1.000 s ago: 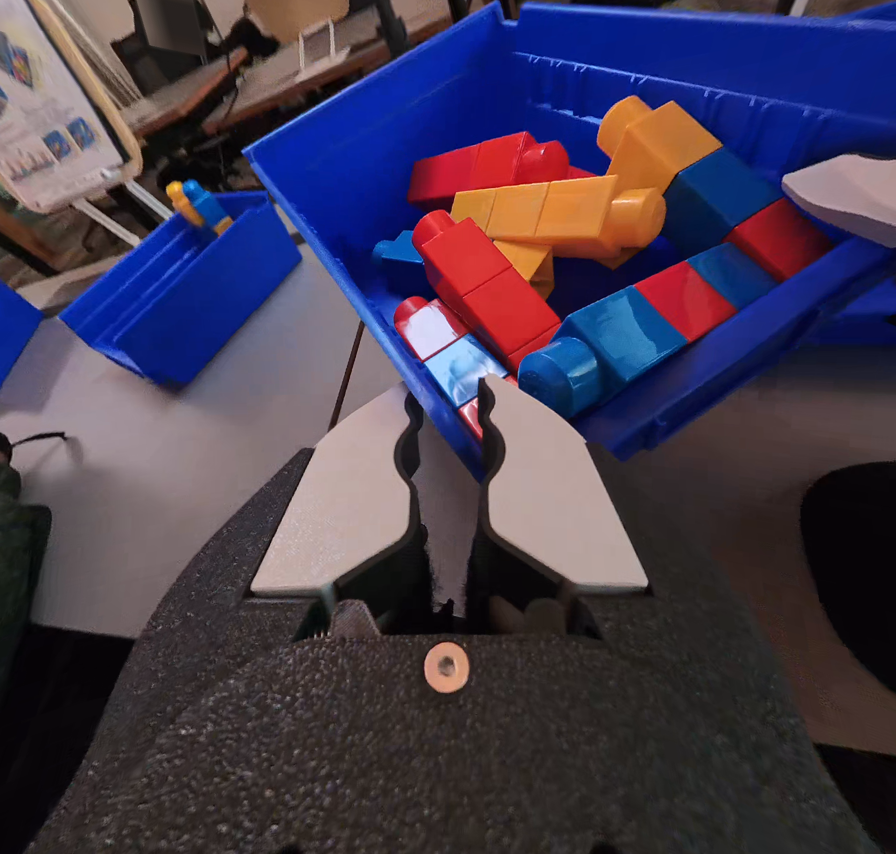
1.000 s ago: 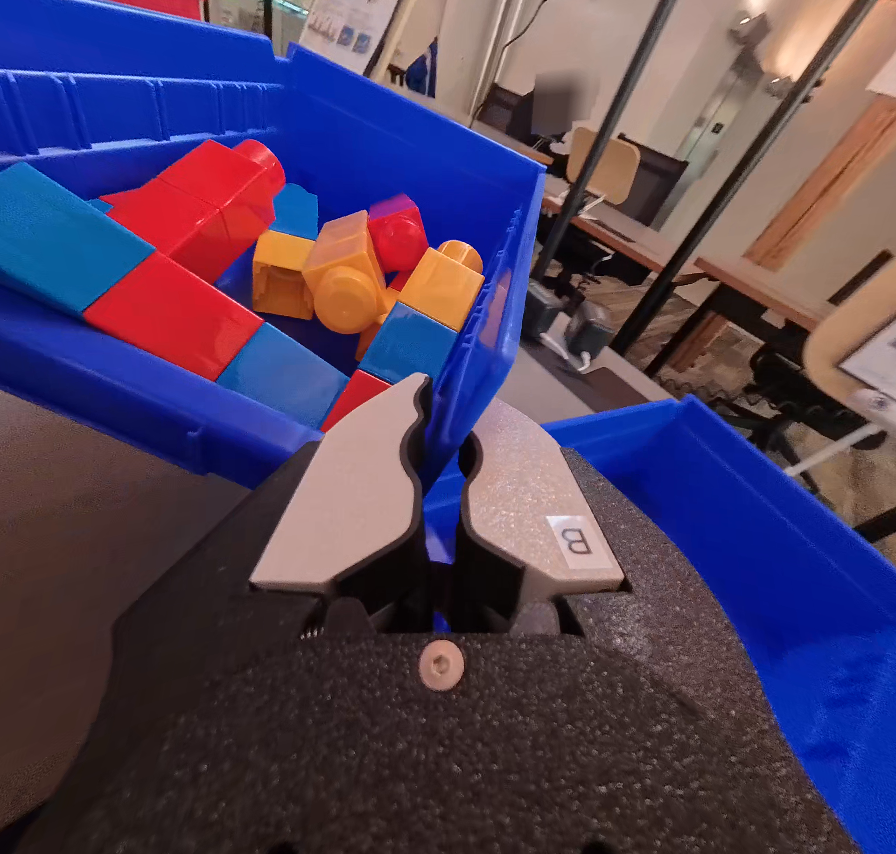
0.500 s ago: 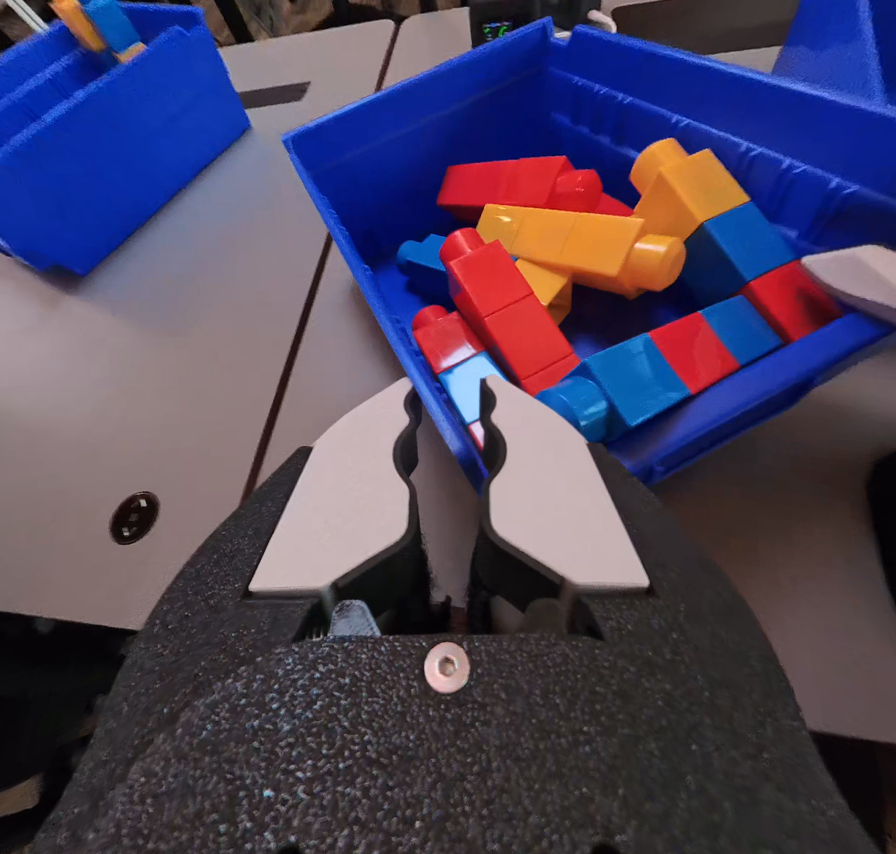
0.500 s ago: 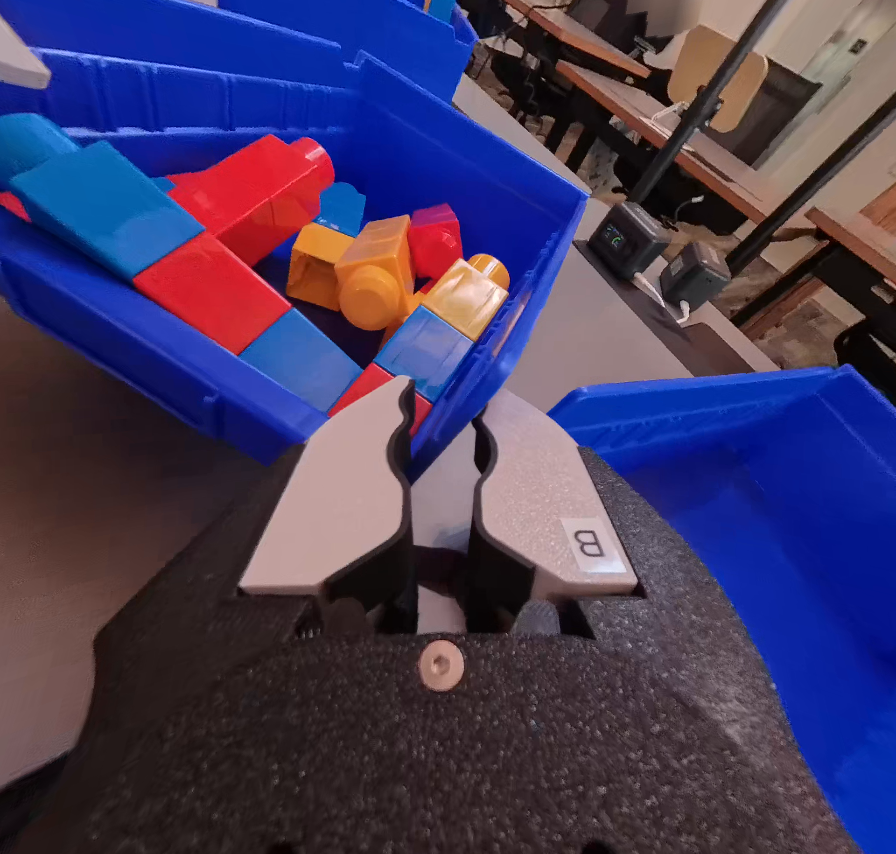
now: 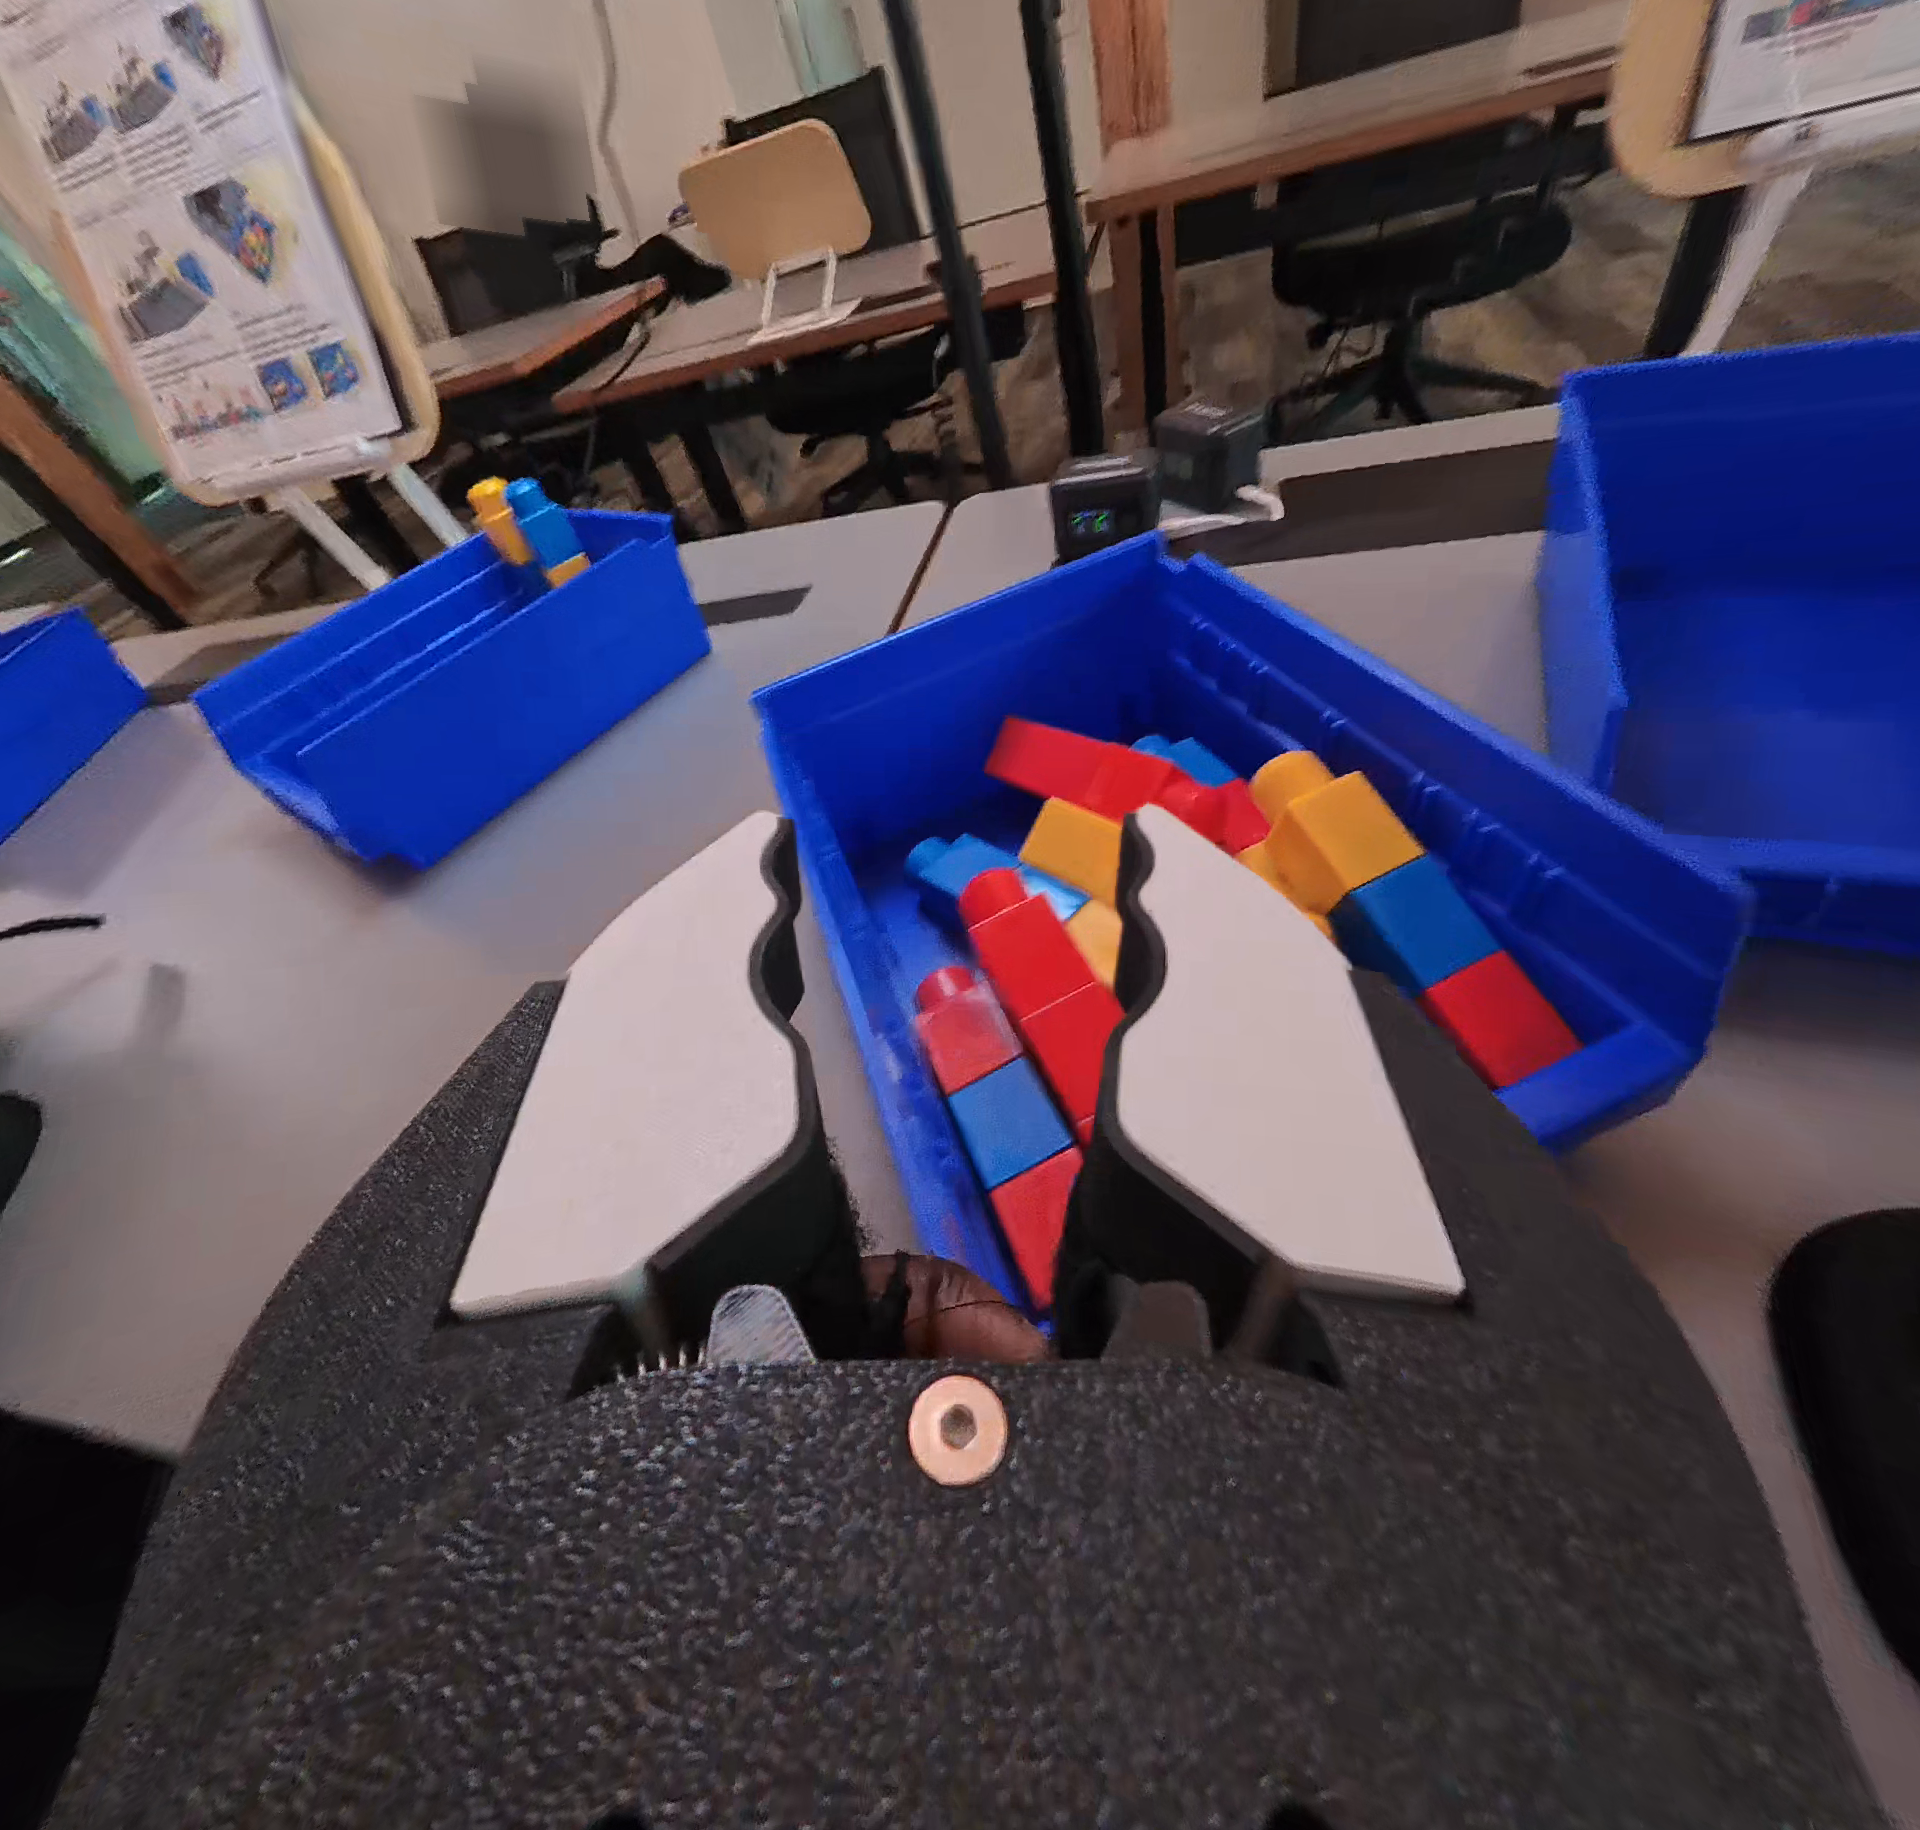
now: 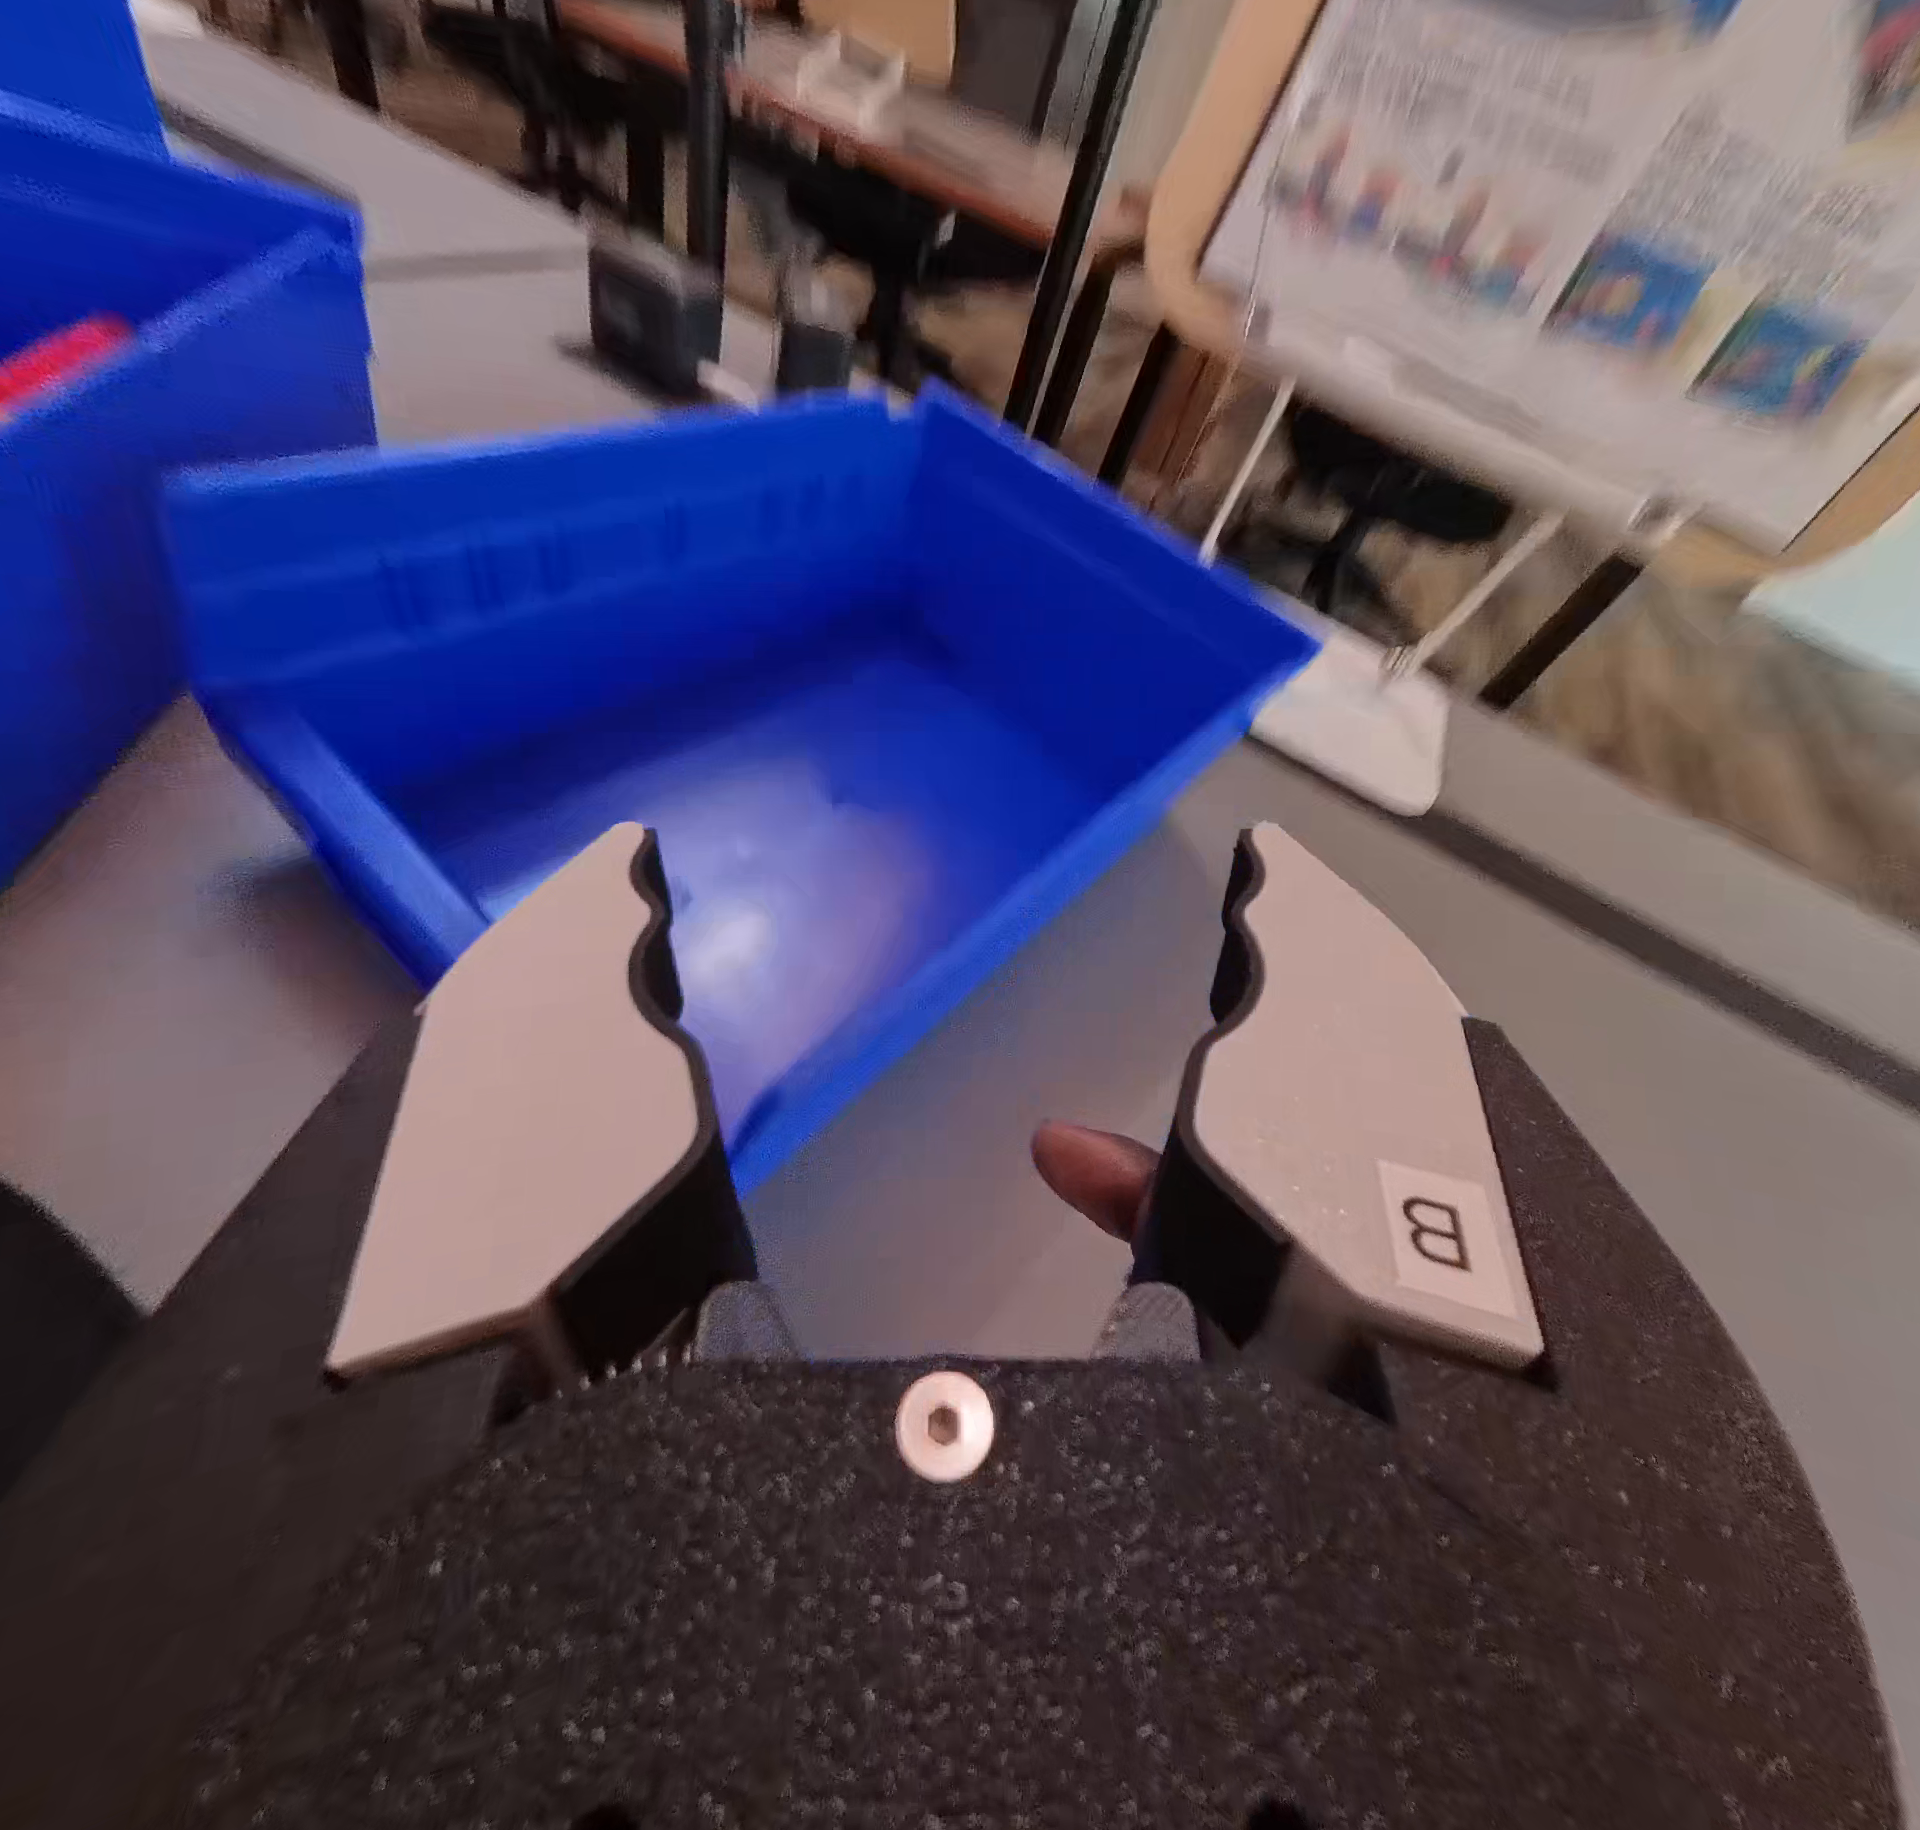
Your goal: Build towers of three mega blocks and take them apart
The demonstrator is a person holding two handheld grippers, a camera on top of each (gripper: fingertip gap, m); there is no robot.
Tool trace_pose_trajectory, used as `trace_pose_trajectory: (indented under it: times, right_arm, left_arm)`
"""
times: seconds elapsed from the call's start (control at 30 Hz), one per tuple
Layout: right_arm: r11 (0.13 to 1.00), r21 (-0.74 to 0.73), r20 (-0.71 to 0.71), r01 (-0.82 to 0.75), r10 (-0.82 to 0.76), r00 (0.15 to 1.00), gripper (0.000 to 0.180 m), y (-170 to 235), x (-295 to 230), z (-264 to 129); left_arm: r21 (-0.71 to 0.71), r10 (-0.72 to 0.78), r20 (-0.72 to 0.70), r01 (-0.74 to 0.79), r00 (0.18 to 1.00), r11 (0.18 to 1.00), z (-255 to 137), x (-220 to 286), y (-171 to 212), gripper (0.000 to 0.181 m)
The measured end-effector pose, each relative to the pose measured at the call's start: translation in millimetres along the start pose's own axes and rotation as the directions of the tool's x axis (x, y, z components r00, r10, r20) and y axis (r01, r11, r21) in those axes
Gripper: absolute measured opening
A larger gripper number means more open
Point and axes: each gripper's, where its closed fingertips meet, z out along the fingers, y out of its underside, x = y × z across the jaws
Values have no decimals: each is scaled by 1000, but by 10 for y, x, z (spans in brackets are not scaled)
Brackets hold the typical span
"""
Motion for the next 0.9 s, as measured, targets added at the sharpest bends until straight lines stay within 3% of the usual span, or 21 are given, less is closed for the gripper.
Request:
trace_pose_trajectory:
  times: [0.1, 0.17, 0.23, 0.33, 0.37, 0.43, 0.6, 0.83, 0.9]
  right_arm:
    - [981, -191, 101, -30, 50, 994, 97, 382, -92, 99]
    - [971, -240, 99, 5, 20, 995, 84, 508, -97, 156]
    - [966, -257, 126, 18, 15, 992, 40, 558, -127, 161]
    - [938, -329, -66, 108, -137, 988, 14, 703, 328, 126]
    - [935, -337, -84, 109, -145, 986, 14, 749, 459, 105]
    - [943, -332, -54, -26, 8, 998, 10, 825, 618, 37]
    - [920, -365, -218, -143, 65, 974, 14, 1144, 1347, -308]
    - [871, -402, -483, -282, 60, 873, 10, 1656, 2232, -1174]
    - [851, -431, -559, -299, 8, 829, 11, 1795, 2440, -1456]
  left_arm:
    - [14, 42, -136, -41, 990, 999, 88, 478, -107, 57]
    - [11, 79, -205, -78, 975, 997, 153, 805, -142, 56]
    - [8, 125, -282, -128, 951, 992, 199, 1152, -149, 56]
    - [3, 199, -357, -212, 913, 977, 248, 1569, -104, 55]
    - [-7, 221, -369, -240, 903, 971, 267, 1658, -68, 55]
    - [-33, 255, -377, -289, 890, 957, 310, 1765, 13, 55]
    - [-104, 249, -407, -315, 879, 943, 380, 1853, 186, 58]
    - [-236, 183, -402, -294, 897, 926, 590, 1869, 512, 61]
    - [-245, 170, -403, -285, 899, 927, 670, 1932, 577, 55]
